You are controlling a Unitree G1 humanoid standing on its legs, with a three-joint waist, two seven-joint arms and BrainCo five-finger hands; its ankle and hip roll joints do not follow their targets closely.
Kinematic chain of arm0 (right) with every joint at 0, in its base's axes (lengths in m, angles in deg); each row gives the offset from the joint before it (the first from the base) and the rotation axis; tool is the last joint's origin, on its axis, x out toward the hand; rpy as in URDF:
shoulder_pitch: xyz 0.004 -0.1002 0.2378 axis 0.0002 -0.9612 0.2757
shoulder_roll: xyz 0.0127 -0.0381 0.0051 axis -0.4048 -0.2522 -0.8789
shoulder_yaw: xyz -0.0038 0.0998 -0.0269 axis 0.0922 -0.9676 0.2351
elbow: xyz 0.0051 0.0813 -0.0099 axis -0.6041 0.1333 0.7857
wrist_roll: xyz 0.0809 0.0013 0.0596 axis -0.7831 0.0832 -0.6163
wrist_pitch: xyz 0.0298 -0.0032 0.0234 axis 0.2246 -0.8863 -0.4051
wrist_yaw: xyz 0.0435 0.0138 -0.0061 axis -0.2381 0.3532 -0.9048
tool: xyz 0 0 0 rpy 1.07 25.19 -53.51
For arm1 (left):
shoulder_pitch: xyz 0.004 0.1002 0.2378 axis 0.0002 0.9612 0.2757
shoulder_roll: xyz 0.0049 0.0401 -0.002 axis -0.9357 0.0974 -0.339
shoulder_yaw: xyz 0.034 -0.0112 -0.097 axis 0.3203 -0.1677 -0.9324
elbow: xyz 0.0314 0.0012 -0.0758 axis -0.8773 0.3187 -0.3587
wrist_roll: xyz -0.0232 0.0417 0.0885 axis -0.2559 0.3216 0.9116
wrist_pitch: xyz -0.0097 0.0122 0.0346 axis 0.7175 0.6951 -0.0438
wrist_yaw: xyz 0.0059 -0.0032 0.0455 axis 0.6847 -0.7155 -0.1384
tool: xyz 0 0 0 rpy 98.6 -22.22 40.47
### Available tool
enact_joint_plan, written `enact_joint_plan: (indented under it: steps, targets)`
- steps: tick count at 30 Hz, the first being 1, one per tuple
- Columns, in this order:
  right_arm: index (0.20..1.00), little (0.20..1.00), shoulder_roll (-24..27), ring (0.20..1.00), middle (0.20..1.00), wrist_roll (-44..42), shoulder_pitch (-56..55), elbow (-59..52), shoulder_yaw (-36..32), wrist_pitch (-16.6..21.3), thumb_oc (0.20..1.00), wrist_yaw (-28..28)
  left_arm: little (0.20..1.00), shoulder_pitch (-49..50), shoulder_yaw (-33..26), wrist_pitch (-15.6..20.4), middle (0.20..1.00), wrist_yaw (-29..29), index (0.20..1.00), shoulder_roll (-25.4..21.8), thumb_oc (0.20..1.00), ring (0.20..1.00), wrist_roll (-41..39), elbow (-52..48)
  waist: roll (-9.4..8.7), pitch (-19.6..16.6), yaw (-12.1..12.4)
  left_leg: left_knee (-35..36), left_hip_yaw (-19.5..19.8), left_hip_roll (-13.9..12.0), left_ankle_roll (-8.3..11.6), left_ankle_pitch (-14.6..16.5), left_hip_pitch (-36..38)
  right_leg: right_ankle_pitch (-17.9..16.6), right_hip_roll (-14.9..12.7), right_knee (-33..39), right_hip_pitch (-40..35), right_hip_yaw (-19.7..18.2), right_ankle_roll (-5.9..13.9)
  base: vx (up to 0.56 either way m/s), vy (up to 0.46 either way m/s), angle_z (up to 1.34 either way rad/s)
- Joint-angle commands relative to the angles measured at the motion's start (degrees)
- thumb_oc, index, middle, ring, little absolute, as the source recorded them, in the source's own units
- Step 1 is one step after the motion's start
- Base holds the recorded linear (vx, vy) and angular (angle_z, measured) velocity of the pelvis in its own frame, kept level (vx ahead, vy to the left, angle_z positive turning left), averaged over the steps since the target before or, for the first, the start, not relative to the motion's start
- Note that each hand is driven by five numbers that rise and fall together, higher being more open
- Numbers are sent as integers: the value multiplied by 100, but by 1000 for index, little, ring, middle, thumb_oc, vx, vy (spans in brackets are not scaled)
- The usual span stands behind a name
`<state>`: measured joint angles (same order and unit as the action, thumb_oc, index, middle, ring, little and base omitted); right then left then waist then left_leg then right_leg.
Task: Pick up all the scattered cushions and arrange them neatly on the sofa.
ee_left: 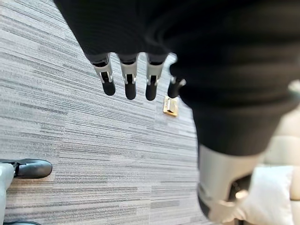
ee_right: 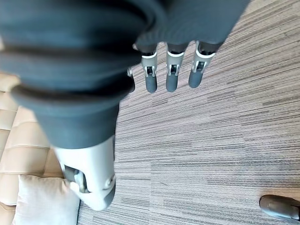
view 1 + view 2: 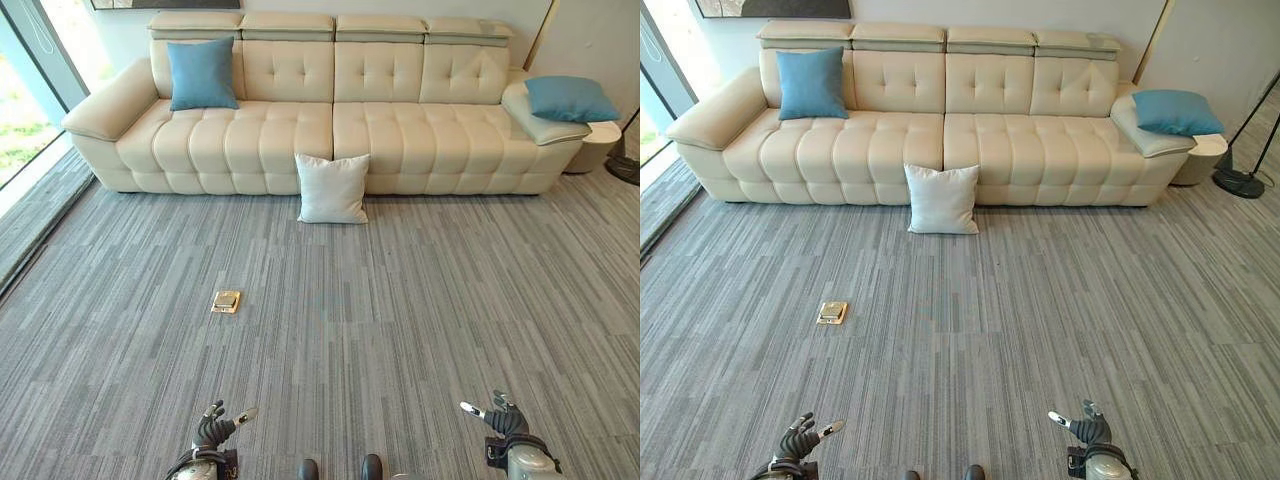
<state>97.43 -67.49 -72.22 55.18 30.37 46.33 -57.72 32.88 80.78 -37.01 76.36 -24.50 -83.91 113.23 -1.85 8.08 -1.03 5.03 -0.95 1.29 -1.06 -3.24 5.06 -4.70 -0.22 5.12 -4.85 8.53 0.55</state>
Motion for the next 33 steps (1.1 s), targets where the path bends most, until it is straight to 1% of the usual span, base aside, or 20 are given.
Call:
enact_joint_plan:
  steps: [1, 4, 5, 6, 7, 10, 12, 14, 15, 17, 18, 20, 22, 25, 26, 27, 28, 29, 30, 33]
  targets:
    - [1000, 1000, 105, 1000, 1000, 18, 401, 14, -2, 93, 1000, 101, 1000, -537, -1, 90, 1000, 136, 1000, -220, 1000, 1000, 167, 250, -25, 84, 51, -3, -177, 55, 57, 778, 278, 1048, -128, -12, -428, 85, 479, 106, 113, -2]
    - [1000, 1000, 115, 1000, 1000, -14, 434, -15, -15, 106, 1000, 99, 1000, -632, 38, 106, 1000, 179, 1000, -267, 1000, 1000, 168, 198, 25, 145, 14, -3, -148, 72, -16, 792, 248, 1130, -184, -431, -193, 37, 475, 39, 147, 0]
    - [1000, 1000, 121, 1000, 1000, -16, 457, -18, -7, 119, 1000, 103, 1000, -689, 60, 110, 1000, 188, 1000, -280, 1000, 1000, 152, 180, 56, 186, 8, -3, -134, 89, -68, 785, 202, 1238, -220, -882, 61, 1, 496, -43, 268, -2]
    - [1000, 1000, 74, 1000, 1000, -14, 446, -47, 9, 129, 1000, 80, 1000, -758, 58, 103, 1000, 222, 1000, -282, 1000, 1000, 148, 144, 108, 326, -43, -3, -97, 143, -187, 811, 217, 1174, -312, -1945, 627, -50, 567, -41, 212, -8]
    - [1000, 1000, 74, 1000, 1000, -14, 449, -47, 9, 129, 1000, 80, 1000, -761, 57, 103, 1000, 223, 1000, -281, 1000, 1000, 148, 145, 97, 315, -36, -3, -105, 158, -192, 808, 200, 1207, -330, -2018, 681, -63, 572, -50, 217, -14]
    - [1000, 1000, 78, 1000, 1000, 85, 462, -106, 63, 106, 1000, 80, 1000, -768, 17, 109, 1000, 249, 1000, -242, 1000, 1000, 55, 104, 127, 595, -71, -3, -150, 261, -374, 872, 297, 639, -561, -3485, 1431, -122, 624, -2, 175, -12]
    - [1000, 1000, 61, 1000, 1000, 139, 436, -92, 52, 68, 1000, 88, 1000, -744, 4, 101, 1000, 251, 1000, -219, 1000, 1000, 41, -16, 121, 666, -23, -3, -152, 289, -375, 929, 375, 773, -534, -3796, 1793, -154, 567, 159, 89, -19]
    - [1000, 1000, 63, 1000, 1000, 36, 437, 12, -42, 70, 1000, 102, 1000, -682, -37, 138, 1000, 209, 1000, -166, 1000, 1000, -90, -193, 158, 736, 0, -3, -157, 251, -318, 1049, 630, 815, -366, -2804, 1974, 7, 589, 248, 9, -5]
    - [1000, 1000, 63, 1000, 1000, 36, 438, 13, -43, 71, 1000, 102, 1000, -683, -37, 138, 1000, 209, 1000, -167, 1000, 1000, -90, -193, 164, 734, 7, -3, -164, 244, -317, 1044, 624, 792, -355, -2772, 1968, 6, 586, 185, -35, -10]
    - [1000, 1000, 60, 1000, 1000, -46, 432, 0, -89, 92, 1000, 137, 1000, -644, -89, 114, 1000, 209, 1000, -148, 1000, 1000, -113, -241, 154, 746, -1, -3, -165, 226, -234, 1164, 797, 434, -242, -1442, 1871, 140, 735, 346, -97, 1]
    - [1000, 1000, 52, 1000, 1000, -65, 411, -46, -118, 98, 1000, 161, 1000, -607, -120, 94, 1000, 181, 1000, -147, 1000, 1000, -66, -267, 105, 692, -19, -3, -196, 228, -111, 1278, 954, 152, -156, -465, 1869, 231, 888, 381, -113, 5]
    - [1000, 1000, 41, 1000, 1000, -42, 399, -57, -121, 77, 1000, 155, 1000, -599, -128, 84, 1000, 156, 1000, -150, 1000, 1000, -33, -280, 86, 658, -25, -3, -202, 198, -51, 1331, 1044, 72, -122, -131, 1807, 312, 931, 466, -154, -1]
    - [1000, 1000, 27, 1000, 1000, 39, 286, -83, -95, 70, 1000, 123, 1000, -562, -82, 104, 1000, 111, 1000, -149, 1000, 1000, 58, -296, 107, 529, -49, -3, -103, 109, 50, 1292, 1207, 123, -128, -120, 1607, 487, 870, 600, -201, 12]
    - [1000, 1000, 77, 1000, 1000, -51, 233, -20, -128, 90, 1000, 94, 1000, -597, 12, 103, 1000, 74, 1000, -65, 1000, 1000, -45, -203, 187, 280, -145, -487, -112, -161, 292, 753, 1200, 176, 71, -251, 1251, 588, 611, 551, -206, 32]
    - [1000, 1000, 78, 1000, 1000, -52, 230, -21, -129, 90, 1000, 93, 1000, -595, 14, 104, 1000, 74, 1000, -64, 1000, 1000, -46, -202, 189, 275, -155, -497, -100, -166, 296, 758, 1191, 179, 70, -250, 1250, 600, 609, 533, -245, 22]
    - [1000, 1000, 87, 1000, 1000, -199, 187, 9, -155, 160, 1000, 85, 1000, -661, 57, 120, 1000, 76, 1000, -31, 1000, 1000, -115, -150, 222, 214, -211, -1333, -123, -291, 528, 252, 956, 391, 159, -240, 1005, 673, 439, 370, -178, 34]
    - [1000, 1000, 88, 1000, 1000, -199, 187, 9, -155, 161, 1000, 85, 1000, -661, 57, 120, 1000, 77, 1000, -31, 1000, 1000, -115, -149, 223, 209, -219, -1352, -115, -293, 529, 261, 941, 393, 158, -242, 1010, 681, 437, 552, -247, 46]
    - [1000, 1000, 106, 1000, 1000, -232, 182, 44, -134, 155, 1000, 83, 1000, -685, 97, 115, 1000, 44, 1000, -34, 1000, 1000, -110, -137, 234, 211, -219, -1647, -132, -323, 623, 94, 850, 551, 217, -208, 831, 667, 393, 389, -195, 42]
    - [1000, 1000, 157, 1000, 1000, -251, 230, 58, -79, 183, 1000, 85, 1000, -752, 173, 112, 1000, 33, 1000, -52, 1000, 1000, -90, -153, 148, 328, -183, -2558, -174, -250, 725, -193, 425, 649, 215, -113, 561, 644, 225, 508, -252, 48]
    - [1000, 1000, 189, 1000, 1000, -247, 247, 63, -71, 161, 1000, 78, 1000, -776, 202, 112, 1000, 27, 1000, -65, 1000, 1000, -71, -119, 94, 466, -111, -3334, -227, -263, 686, -246, 53, 884, 241, -152, 255, 539, 79, 338, -169, -12]
